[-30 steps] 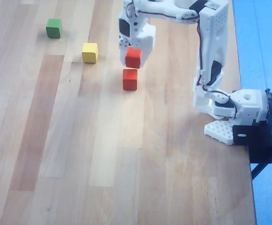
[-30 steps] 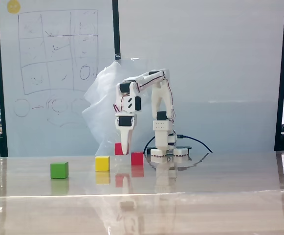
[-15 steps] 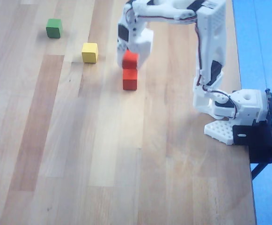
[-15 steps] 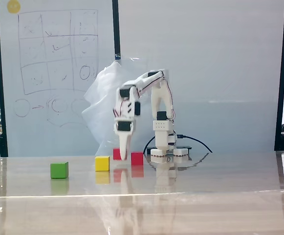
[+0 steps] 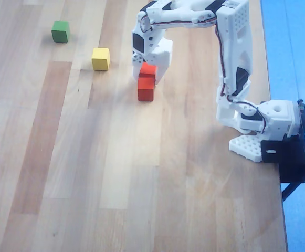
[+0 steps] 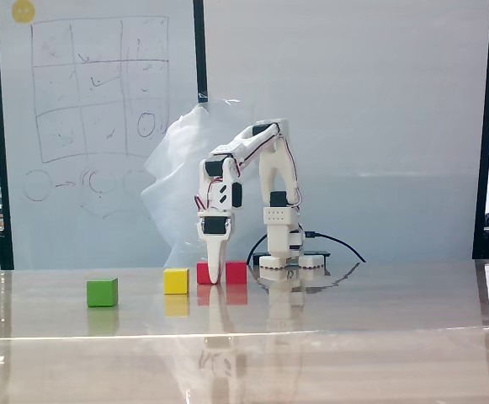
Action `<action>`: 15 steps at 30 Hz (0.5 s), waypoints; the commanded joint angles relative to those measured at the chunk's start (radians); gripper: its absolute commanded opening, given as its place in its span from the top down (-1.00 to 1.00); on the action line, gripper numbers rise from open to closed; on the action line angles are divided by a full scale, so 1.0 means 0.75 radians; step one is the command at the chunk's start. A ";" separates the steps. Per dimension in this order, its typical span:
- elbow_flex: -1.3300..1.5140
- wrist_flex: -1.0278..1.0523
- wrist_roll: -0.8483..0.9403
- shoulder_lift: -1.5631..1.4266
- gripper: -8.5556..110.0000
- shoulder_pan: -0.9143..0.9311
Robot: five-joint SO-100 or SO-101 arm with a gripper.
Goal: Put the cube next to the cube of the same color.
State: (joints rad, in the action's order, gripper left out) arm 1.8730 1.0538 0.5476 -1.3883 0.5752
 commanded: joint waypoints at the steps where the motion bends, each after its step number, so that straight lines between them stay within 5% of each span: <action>1: -0.006 -0.020 0.010 -0.051 0.52 0.008; 6: -0.002 -0.018 0.012 -0.057 0.34 0.008; 15: -0.080 0.090 0.049 -0.198 0.36 0.006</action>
State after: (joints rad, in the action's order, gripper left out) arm 1.8791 1.0815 0.5614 -1.3975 0.5752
